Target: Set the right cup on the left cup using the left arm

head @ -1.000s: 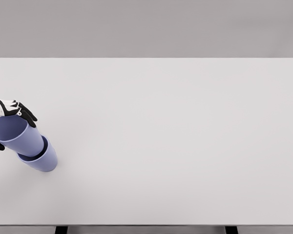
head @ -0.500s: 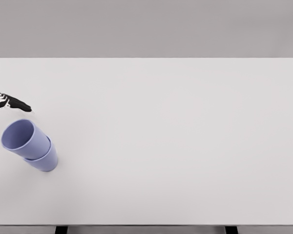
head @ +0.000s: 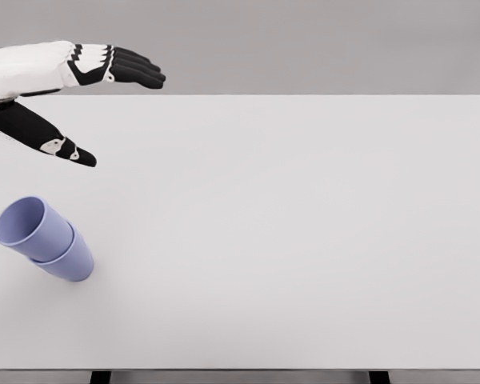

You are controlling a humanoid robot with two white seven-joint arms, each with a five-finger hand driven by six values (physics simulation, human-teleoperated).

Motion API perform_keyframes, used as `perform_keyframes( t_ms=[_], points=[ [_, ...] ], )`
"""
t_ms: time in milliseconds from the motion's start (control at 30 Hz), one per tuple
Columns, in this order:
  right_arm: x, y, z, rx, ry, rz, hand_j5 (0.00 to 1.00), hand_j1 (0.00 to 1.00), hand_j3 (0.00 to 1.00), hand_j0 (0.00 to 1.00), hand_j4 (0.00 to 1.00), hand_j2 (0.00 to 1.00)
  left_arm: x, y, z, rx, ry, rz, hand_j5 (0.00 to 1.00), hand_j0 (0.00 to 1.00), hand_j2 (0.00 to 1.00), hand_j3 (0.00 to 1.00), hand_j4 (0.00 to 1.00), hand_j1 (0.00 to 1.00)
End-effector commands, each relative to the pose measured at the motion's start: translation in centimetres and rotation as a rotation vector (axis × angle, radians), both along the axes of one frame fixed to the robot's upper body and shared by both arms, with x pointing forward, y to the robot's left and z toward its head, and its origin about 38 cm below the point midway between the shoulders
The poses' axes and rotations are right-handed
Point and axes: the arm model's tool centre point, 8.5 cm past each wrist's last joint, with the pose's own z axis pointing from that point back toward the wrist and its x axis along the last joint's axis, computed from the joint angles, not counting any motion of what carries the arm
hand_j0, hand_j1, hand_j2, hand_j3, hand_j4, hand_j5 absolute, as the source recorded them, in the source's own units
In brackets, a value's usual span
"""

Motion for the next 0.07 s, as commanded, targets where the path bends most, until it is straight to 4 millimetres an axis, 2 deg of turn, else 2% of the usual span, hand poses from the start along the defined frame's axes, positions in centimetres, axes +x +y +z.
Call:
perform_keyframes(
  t_ms=[0, 33],
  points=[
    [0.02, 0.00, 0.00, 0.000, -0.001, 0.000, 1.00, 1.00, 1.00, 1.00, 1.00, 1.00, 0.48, -3.75, -1.67, -0.049, 0.044, -0.100, 1.00, 1.00, 1.00, 1.00, 1.00, 1.00],
    [0.02, 0.00, 0.00, 0.000, -0.001, 0.000, 1.00, 1.00, 1.00, 1.00, 1.00, 1.00, 0.51, -4.29, -2.02, -0.054, 0.053, -0.115, 1.00, 1.00, 1.00, 1.00, 1.00, 1.00]
  ],
)
